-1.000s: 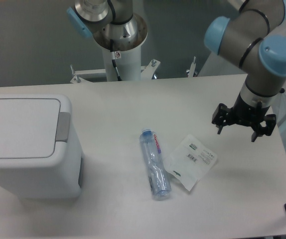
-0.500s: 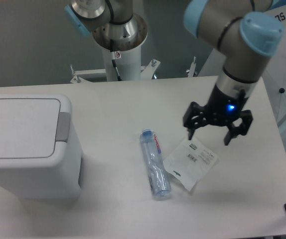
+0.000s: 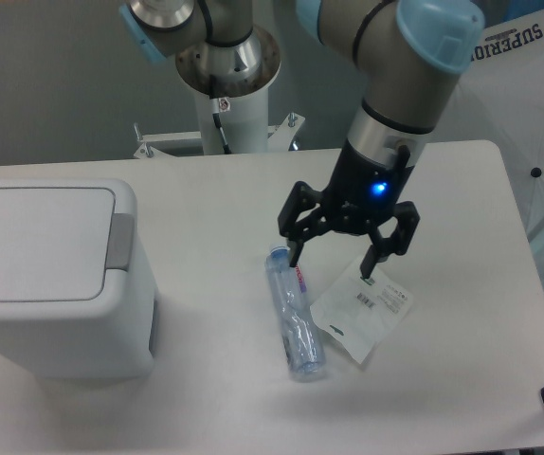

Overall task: Open the trash can
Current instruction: 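Move the gripper over the bottle toward the trash can lid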

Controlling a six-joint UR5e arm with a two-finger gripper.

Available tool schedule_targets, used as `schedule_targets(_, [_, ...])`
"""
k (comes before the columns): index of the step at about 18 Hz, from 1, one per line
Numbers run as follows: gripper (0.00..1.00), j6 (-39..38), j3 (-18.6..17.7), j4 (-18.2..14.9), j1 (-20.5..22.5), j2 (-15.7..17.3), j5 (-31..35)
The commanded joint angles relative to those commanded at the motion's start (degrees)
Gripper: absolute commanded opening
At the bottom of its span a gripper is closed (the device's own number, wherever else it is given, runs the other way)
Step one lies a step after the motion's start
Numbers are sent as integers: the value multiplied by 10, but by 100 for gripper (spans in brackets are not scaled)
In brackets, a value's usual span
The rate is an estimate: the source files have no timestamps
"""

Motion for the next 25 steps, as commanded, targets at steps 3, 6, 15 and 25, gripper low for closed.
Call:
schedule_targets(3, [100, -8, -6, -1, -4, 1, -20])
schedule_targets(6, [100, -33, -10, -1, -21, 6, -24])
schedule_targets(15, [100, -40, -51, 2, -47, 44, -57])
schedule_targets(25, [100, -93, -87, 11, -97, 70, -50])
